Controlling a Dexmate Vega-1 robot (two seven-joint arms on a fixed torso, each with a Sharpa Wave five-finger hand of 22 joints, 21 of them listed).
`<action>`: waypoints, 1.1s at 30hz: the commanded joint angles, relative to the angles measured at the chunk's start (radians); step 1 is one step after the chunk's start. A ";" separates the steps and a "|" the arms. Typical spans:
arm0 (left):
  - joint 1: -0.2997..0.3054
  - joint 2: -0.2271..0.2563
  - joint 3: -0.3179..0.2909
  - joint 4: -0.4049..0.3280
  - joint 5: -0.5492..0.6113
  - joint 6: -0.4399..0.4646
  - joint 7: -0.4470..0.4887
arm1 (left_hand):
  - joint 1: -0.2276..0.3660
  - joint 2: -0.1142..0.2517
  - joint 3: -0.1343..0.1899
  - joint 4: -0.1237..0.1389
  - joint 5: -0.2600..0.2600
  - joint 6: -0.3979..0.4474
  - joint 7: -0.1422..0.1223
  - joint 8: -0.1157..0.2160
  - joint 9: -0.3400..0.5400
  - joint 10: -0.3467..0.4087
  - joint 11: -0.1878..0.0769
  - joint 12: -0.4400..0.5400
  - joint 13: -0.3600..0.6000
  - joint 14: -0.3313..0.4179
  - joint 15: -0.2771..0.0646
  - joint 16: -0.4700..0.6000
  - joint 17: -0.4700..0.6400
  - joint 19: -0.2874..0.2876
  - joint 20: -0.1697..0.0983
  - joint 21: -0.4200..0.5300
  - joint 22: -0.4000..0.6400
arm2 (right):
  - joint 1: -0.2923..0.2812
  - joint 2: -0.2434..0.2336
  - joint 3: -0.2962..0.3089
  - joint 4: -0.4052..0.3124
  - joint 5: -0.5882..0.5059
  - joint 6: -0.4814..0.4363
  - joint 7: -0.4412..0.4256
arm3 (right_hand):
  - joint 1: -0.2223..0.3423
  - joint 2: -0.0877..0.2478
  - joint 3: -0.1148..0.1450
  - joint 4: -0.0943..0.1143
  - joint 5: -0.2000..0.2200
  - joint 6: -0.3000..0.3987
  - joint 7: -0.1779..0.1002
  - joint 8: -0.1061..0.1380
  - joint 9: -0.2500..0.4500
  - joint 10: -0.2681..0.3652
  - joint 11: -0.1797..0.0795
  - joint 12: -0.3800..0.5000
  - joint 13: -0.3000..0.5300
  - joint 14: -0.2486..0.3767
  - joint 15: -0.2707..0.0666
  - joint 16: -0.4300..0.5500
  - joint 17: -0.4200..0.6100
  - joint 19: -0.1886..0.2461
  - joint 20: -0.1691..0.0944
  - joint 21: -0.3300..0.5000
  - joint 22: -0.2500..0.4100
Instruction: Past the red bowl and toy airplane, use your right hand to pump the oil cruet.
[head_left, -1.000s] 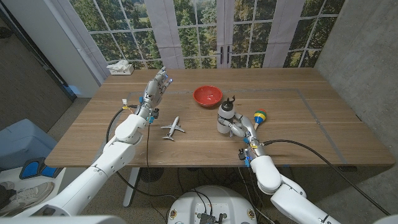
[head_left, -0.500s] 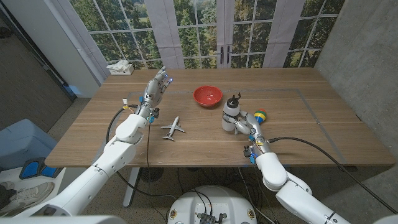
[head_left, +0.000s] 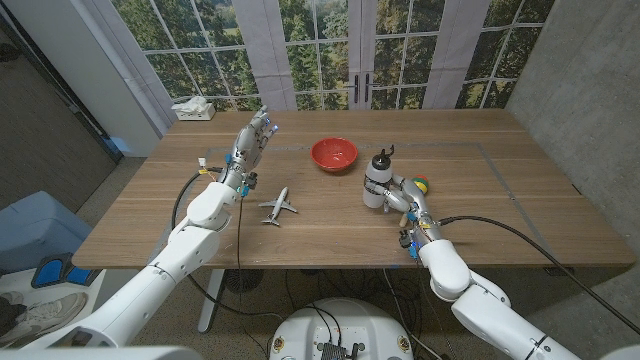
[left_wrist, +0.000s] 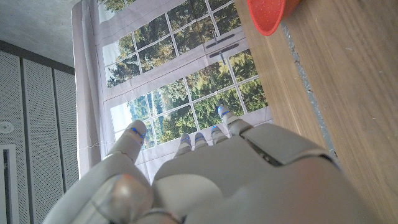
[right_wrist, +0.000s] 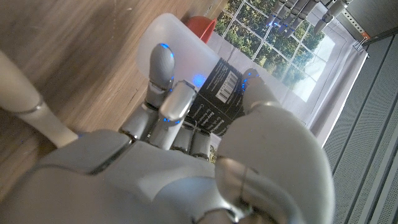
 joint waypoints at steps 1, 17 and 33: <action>0.007 -0.003 -0.001 -0.006 0.004 0.000 0.011 | -0.011 0.041 0.006 -0.007 0.002 0.001 -0.006 0.002 0.003 -0.021 -0.010 0.002 0.003 -0.062 -0.087 0.002 0.000 0.008 -0.044 -0.002 0.003 | 0.008 -0.018 0.022 0.003 0.031 -0.004 0.017 | 0.072 0.078 0.003 0.001 0.004 0.073 -0.058 0.008 0.003 0.072 -0.062 0.003 0.022 0.002 -0.002 0.001 0.005 0.002 -0.077 0.002 0.002; 0.017 -0.006 -0.004 -0.010 0.003 -0.002 0.021 | -0.013 0.048 0.006 -0.007 0.003 0.003 -0.004 0.002 0.003 -0.019 -0.009 0.003 0.002 -0.060 -0.084 0.003 0.001 0.010 -0.039 -0.002 0.003 | 0.067 0.001 0.019 0.058 0.076 0.015 0.055 | 0.072 0.075 0.000 0.001 0.003 0.069 -0.059 0.008 0.004 0.072 -0.064 -0.004 0.038 0.000 -0.002 0.000 0.004 0.003 -0.077 0.001 -0.006; 0.025 -0.012 -0.007 -0.005 -0.003 -0.005 0.027 | -0.016 0.054 0.009 -0.003 0.004 0.004 -0.005 0.002 0.003 -0.018 -0.007 0.003 0.002 -0.058 -0.084 0.004 0.002 0.010 -0.039 -0.004 0.003 | 0.138 0.027 0.010 0.133 0.115 0.044 0.091 | 0.075 0.081 0.001 0.002 0.004 0.075 -0.060 0.011 0.006 0.080 -0.064 -0.008 0.051 -0.002 -0.002 0.000 0.004 -0.001 -0.077 0.003 -0.004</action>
